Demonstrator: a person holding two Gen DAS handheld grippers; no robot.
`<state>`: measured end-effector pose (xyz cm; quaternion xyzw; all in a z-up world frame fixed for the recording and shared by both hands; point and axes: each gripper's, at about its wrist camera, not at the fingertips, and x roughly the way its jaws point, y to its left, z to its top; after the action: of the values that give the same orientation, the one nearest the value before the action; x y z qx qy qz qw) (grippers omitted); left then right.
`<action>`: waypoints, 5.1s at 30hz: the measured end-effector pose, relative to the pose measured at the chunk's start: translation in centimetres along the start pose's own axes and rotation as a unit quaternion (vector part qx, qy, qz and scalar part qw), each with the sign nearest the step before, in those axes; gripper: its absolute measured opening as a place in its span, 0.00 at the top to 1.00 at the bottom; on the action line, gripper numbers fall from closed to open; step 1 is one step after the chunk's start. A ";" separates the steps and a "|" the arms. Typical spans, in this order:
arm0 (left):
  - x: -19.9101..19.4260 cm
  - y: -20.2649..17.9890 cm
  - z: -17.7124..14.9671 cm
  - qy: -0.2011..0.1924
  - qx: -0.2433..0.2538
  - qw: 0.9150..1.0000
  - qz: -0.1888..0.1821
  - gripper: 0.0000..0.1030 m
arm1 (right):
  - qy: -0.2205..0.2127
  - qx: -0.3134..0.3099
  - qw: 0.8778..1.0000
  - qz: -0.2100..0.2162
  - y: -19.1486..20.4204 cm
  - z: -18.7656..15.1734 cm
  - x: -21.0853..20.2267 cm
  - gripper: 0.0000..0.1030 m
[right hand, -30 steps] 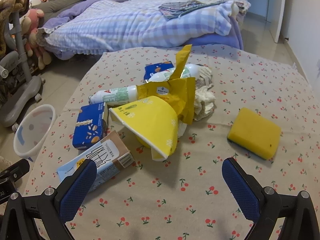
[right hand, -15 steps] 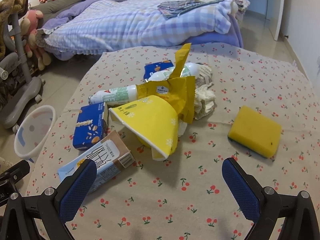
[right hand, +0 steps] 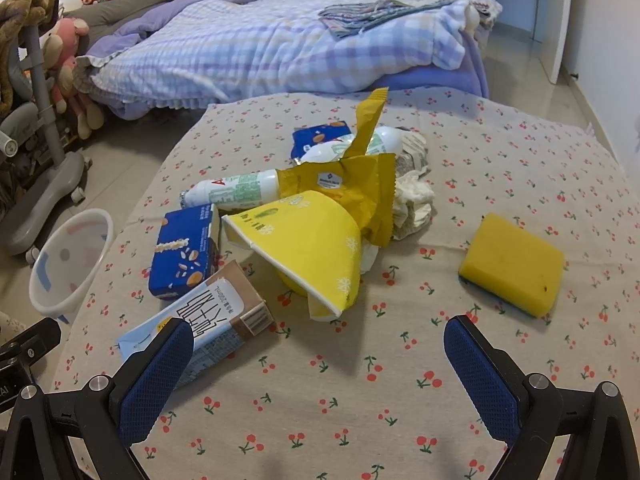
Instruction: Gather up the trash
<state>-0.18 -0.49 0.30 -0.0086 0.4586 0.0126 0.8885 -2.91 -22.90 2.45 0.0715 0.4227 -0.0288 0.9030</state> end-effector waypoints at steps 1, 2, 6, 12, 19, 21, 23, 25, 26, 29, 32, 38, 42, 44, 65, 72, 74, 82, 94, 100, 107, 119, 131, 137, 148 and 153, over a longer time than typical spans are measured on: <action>0.0 0.0 0.0 0.000 -0.001 1.000 -0.001 0.00 | 0.000 -0.001 1.000 0.001 0.0 0.0 0.0 0.00; 0.0 0.0 0.0 0.000 -0.001 1.000 -0.001 0.00 | 0.000 -0.001 1.000 0.001 0.1 0.1 0.0 0.00; -0.2 0.0 0.0 -0.001 0.000 1.000 -0.002 0.00 | -0.001 -0.002 1.000 0.001 0.2 0.1 0.0 0.00; -0.3 -0.1 0.1 -0.002 0.000 1.000 -0.002 0.00 | -0.002 -0.001 1.000 -0.001 0.1 0.0 0.0 0.00; -0.2 0.0 0.0 -0.002 0.000 1.000 -0.003 0.00 | -0.002 -0.001 1.000 -0.001 0.0 0.0 -0.1 0.00; -0.3 0.0 0.0 -0.002 0.000 1.000 -0.003 0.00 | -0.002 -0.001 1.000 -0.001 0.0 0.0 -0.1 0.00; -0.3 0.0 0.0 -0.001 0.001 1.000 -0.004 0.00 | -0.002 -0.001 1.000 -0.001 0.0 0.0 -0.1 0.00; -0.3 0.0 0.1 0.000 0.002 1.000 -0.003 0.00 | -0.002 0.000 1.000 -0.001 0.0 -0.1 -0.1 0.00; -0.3 -0.1 0.1 -0.001 0.001 1.000 -0.004 0.00 | -0.002 0.001 1.000 -0.001 -0.1 -0.1 -0.1 0.00; -0.1 -0.1 0.2 0.004 0.001 1.000 -0.007 0.00 | 0.000 0.004 1.000 0.001 -0.3 -0.1 -0.2 0.00; 0.1 -0.2 0.4 0.011 0.000 1.000 -0.013 0.00 | 0.004 0.007 1.000 0.002 -0.6 0.0 -0.2 0.00; 1.0 -0.7 1.6 0.045 0.004 0.998 -0.042 0.00 | 0.017 0.032 0.999 0.002 -2.3 0.7 -0.7 0.00; 2.2 -1.7 3.1 0.077 0.020 0.995 -0.054 0.00 | 0.026 0.057 0.998 -0.017 -4.5 1.9 -0.9 0.00; 2.9 -2.3 3.8 0.092 0.028 0.994 -0.059 0.00 | 0.039 0.071 0.996 -0.033 -5.8 2.6 -0.8 0.00; 13.0 -9.1 9.1 0.189 0.048 0.974 -0.119 0.13 | 0.187 0.174 0.964 -0.072 -16.9 5.8 9.7 0.00; 14.7 -9.7 8.9 0.205 0.048 0.971 -0.110 0.37 | 0.224 0.165 0.957 -0.087 -16.9 5.0 12.6 0.00; 14.4 -9.4 9.0 0.201 0.041 0.972 -0.115 0.39 | 0.227 0.168 0.955 -0.087 -16.9 4.8 12.8 0.08; 11.7 -7.6 9.8 0.176 0.023 0.973 -0.145 0.40 | 0.195 0.166 0.962 -0.096 -16.5 5.1 10.0 0.16; 8.9 0.1 10.9 0.144 -0.048 0.976 -0.155 0.40 | 0.102 0.132 0.986 -0.024 -8.5 10.1 4.7 0.16; 9.0 6.0 11.5 0.113 -0.065 0.986 -0.103 0.40 | 0.098 0.079 0.991 0.044 -1.0 11.2 5.1 0.16; 12.3 11.8 11.8 0.114 -0.079 0.989 -0.059 0.40 | 0.128 0.017 0.987 0.100 6.2 10.8 8.5 0.15; 14.1 17.0 11.2 0.111 -0.093 0.989 -0.026 0.11 | 0.168 -0.033 0.975 0.140 14.7 9.9 14.6 0.15; 10.6 22.2 9.3 0.087 -0.086 0.992 0.037 0.05 | 0.177 -0.074 0.966 0.174 23.1 8.6 17.5 0.15; 9.8 22.9 8.6 0.085 -0.079 0.992 0.039 0.04 | 0.181 -0.087 0.963 0.178 25.1 7.9 18.6 0.15; 9.1 22.4 8.0 0.088 -0.066 0.993 0.034 0.00 | 0.141 -0.058 0.963 0.222 25.3 9.3 17.1 0.02; 8.3 20.8 8.2 0.084 -0.061 0.995 0.015 0.00 | 0.125 -0.067 0.970 0.198 23.5 9.7 14.8 0.02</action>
<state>10.69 20.59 -1.74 -0.0568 0.5297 0.0531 0.8446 16.60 -1.07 -0.32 0.0967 0.5108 0.1881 0.8332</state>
